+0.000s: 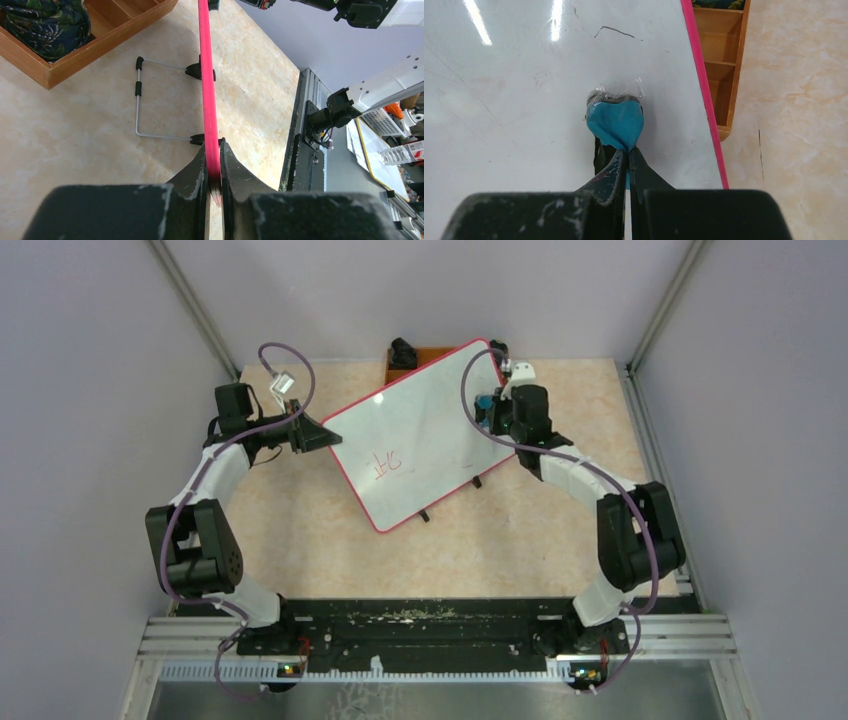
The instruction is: Erase the whiteboard
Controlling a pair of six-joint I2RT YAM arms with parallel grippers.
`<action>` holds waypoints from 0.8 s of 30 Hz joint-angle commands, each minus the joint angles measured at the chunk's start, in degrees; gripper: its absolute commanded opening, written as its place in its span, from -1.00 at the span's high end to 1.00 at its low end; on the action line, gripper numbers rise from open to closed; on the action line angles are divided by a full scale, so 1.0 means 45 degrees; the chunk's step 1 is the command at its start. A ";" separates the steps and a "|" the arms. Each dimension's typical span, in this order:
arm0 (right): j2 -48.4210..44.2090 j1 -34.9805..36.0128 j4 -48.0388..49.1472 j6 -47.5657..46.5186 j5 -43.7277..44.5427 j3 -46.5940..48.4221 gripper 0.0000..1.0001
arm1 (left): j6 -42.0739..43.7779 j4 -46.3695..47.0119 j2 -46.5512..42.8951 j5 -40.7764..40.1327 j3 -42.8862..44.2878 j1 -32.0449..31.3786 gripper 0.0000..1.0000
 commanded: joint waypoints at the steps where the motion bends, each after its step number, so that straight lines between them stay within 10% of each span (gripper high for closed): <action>1: 0.0271 0.0160 0.0731 -0.0226 -0.0155 0.1410 1.00 | 0.0952 0.0243 0.0123 -0.0161 0.0273 -0.0047 1.00; 24: 0.1171 -0.0804 0.0083 -0.0773 0.0758 0.2413 1.00 | 0.1072 0.0101 0.0153 -0.0202 0.0351 -0.0057 1.00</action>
